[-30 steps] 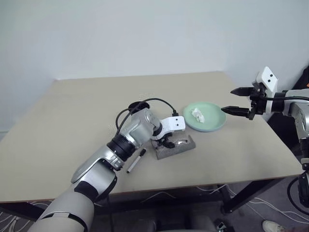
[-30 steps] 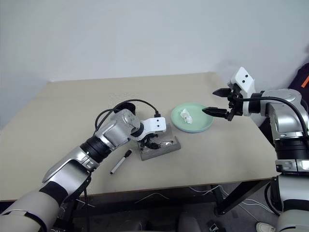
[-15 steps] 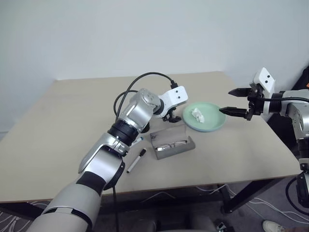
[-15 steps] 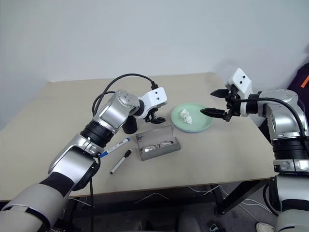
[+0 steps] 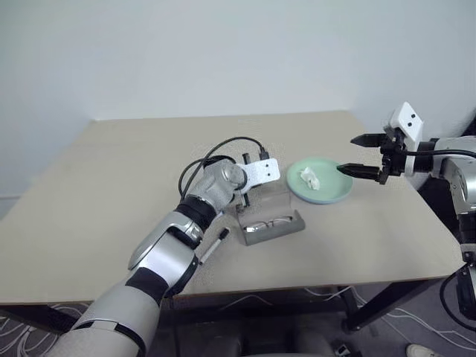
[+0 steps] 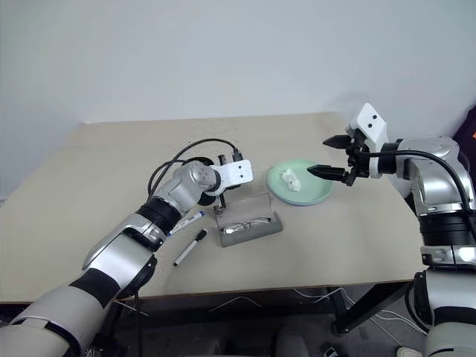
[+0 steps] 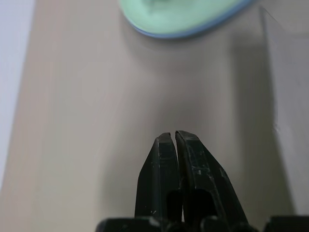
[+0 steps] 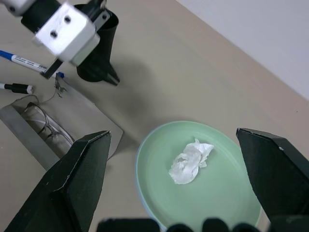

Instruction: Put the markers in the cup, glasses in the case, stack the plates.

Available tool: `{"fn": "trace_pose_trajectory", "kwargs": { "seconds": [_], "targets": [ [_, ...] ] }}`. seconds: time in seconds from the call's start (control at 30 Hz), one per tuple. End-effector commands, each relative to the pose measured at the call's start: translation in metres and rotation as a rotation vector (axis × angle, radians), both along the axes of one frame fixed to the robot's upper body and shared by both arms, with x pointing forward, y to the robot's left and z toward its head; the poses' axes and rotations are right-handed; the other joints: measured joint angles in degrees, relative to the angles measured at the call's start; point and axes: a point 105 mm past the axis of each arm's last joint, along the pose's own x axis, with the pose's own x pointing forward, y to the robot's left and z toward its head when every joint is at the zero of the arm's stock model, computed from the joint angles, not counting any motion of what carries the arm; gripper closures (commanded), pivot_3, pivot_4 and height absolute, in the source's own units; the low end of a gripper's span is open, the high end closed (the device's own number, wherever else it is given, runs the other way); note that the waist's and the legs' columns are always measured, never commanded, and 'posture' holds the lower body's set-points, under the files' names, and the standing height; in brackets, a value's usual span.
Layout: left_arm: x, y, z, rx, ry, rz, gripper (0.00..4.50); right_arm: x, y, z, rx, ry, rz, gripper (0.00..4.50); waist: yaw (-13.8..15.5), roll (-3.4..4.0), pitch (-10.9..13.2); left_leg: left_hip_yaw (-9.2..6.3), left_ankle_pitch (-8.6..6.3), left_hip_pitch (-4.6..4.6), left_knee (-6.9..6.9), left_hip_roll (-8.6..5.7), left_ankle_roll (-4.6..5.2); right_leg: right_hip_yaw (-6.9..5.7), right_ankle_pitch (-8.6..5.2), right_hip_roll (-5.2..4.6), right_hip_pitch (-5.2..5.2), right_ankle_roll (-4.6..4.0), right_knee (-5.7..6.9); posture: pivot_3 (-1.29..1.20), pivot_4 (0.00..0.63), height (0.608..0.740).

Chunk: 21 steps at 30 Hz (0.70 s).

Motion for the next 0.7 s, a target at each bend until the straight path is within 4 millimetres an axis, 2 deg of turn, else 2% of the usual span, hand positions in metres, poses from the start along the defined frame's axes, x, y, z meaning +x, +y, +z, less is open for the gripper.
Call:
{"fn": "trace_pose_trajectory", "kwargs": {
  "seconds": [0.03,0.2,0.4,0.7],
  "targets": [
    [-0.006,-0.009,0.005,0.024,-0.017,-0.073,4.49,-0.003,0.003,0.015,0.020,-0.053,0.012,0.00,0.00,0.00,0.00,0.00,0.00,0.00,0.01,0.00,0.00,0.00,0.00,0.00,0.00,0.00,0.00,0.00,0.000,0.727],
    [-0.019,-0.010,-0.004,0.050,0.018,-0.131,4.49,-0.003,0.003,0.014,0.021,-0.050,0.013,0.00,0.00,0.00,0.00,0.00,0.00,-0.02,0.02,0.03,0.00,0.00,0.00,-0.02,0.00,0.00,0.00,0.00,0.000,0.727],
    [-0.034,-0.009,0.002,0.062,0.025,-0.176,4.49,-0.003,0.004,0.013,0.020,-0.047,0.014,0.00,-0.02,0.01,0.00,0.00,0.00,0.00,0.03,0.05,0.01,0.00,0.00,-0.01,0.00,-0.01,0.01,0.00,0.000,0.727],
    [-0.073,-0.011,0.005,0.056,0.070,-0.253,4.49,-0.002,0.005,0.011,0.020,-0.041,0.020,0.00,-0.07,0.02,-0.01,0.00,0.00,0.01,0.02,0.11,0.01,0.01,-0.01,-0.02,0.00,-0.02,0.02,0.00,0.000,0.727]
  ]
}}
